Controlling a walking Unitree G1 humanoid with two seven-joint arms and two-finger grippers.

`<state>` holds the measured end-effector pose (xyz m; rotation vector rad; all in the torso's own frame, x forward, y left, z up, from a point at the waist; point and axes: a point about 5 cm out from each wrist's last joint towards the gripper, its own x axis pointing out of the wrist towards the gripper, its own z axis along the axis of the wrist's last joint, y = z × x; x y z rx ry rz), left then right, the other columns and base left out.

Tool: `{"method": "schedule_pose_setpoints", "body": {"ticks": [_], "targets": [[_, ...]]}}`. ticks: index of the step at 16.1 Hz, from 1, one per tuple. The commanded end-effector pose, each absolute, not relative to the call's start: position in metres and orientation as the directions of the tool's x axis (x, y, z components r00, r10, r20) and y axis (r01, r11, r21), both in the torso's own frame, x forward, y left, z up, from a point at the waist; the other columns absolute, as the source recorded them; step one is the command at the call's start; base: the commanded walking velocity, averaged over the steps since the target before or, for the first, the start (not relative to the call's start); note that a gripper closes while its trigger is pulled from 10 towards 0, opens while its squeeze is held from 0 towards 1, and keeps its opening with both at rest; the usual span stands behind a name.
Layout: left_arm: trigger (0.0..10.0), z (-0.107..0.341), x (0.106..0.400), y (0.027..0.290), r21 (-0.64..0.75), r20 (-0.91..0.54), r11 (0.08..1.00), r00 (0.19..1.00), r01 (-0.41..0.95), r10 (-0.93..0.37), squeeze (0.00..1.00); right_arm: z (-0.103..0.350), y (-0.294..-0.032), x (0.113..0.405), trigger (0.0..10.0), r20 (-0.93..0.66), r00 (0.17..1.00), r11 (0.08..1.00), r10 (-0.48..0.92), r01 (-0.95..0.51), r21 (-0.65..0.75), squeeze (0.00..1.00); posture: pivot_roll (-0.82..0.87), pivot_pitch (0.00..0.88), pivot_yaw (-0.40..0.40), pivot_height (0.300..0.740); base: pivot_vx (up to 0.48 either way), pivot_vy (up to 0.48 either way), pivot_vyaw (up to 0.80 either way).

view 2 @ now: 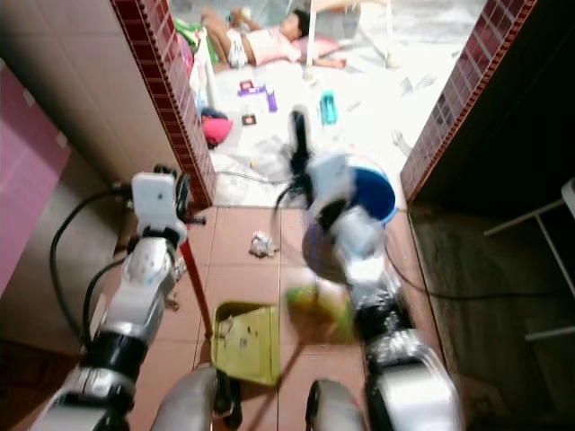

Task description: Sweep floor

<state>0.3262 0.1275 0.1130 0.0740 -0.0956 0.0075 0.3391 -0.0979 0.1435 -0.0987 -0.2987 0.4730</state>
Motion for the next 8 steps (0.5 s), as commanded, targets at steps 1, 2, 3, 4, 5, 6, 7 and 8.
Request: {"method": "schedule_pose_setpoints", "body": {"ticks": [1, 2, 3, 4, 5, 6, 7, 8], "targets": [[10.0, 0.113, 0.324, 0.133, 0.109, 0.108, 0.994, 0.994, -0.018, 0.006, 0.0, 0.163, -0.093, 0.339, 10.0, 0.348, 0.832, 0.901, 0.433, -0.391, -0.189, 0.0, -0.08, 0.034, 0.052, 0.74, 0.0, 0.0, 0.0], [10.0, 0.114, 0.324, 0.133, 0.108, 0.11, 0.994, 0.994, -0.024, 0.012, 0.0, 0.161, -0.092, 0.338, 10.0, 0.358, 0.847, 0.919, 0.393, -0.357, -0.165, 0.0, -0.08, 0.031, 0.051, 0.74, 0.0, 0.0, 0.0], [10.0, 0.117, 0.325, 0.134, 0.109, 0.118, 0.994, 0.993, -0.028, 0.015, 0.0, 0.153, -0.09, 0.339, 10.0, 0.324, 0.886, 0.943, 0.333, -0.32, -0.093, 0.0, -0.07, 0.031, 0.054, 0.74, 0.0, 0.0, 0.0], [10.0, 0.119, 0.325, 0.134, 0.112, 0.127, 0.993, 0.992, -0.031, 0.017, 0.0, 0.15, -0.09, 0.338, 10.0, 0.309, 0.902, 0.952, 0.302, -0.299, -0.058, 0.0, -0.07, 0.032, 0.056, 0.74, 0.0, 0.0, 0.0], [10.0, 0.128, 0.326, 0.135, 0.129, 0.16, 0.991, 0.987, -0.04, 0.019, 0.0, 0.147, -0.092, 0.337, 10.0, 0.303, 0.928, 0.975, 0.217, -0.224, -0.012, 0.0, -0.07, 0.032, 0.06, 0.74, 0.0, 0.0, 0.0], [10.0, 0.133, 0.326, 0.136, 0.14, 0.18, 0.989, 0.983, -0.045, 0.02, 0.0, 0.148, -0.092, 0.337, 10.0, 0.304, 0.935, 0.98, 0.184, -0.197, 0.011, 0.0, -0.07, 0.032, 0.06, 0.74, 0.0, 0.0, 0.0], [10.0, 0.135, 0.326, 0.137, 0.146, 0.187, 0.988, 0.982, -0.048, 0.02, 0.0, 0.153, -0.091, 0.334, 10.0, 0.33, 0.926, 0.979, 0.182, -0.201, 0.023, 0.0, -0.07, 0.032, 0.06, 0.74, 0.0, 0.0, 0.0], [10.0, 0.133, 0.326, 0.138, 0.143, 0.183, 0.988, 0.983, -0.049, 0.023, 0.0, 0.154, -0.091, 0.333, 10.0, 0.337, 0.92, 0.977, 0.201, -0.211, -0.005, 0.0, -0.08, 0.034, 0.053, 0.74, 0.0, 0.0, 0.0]]}}
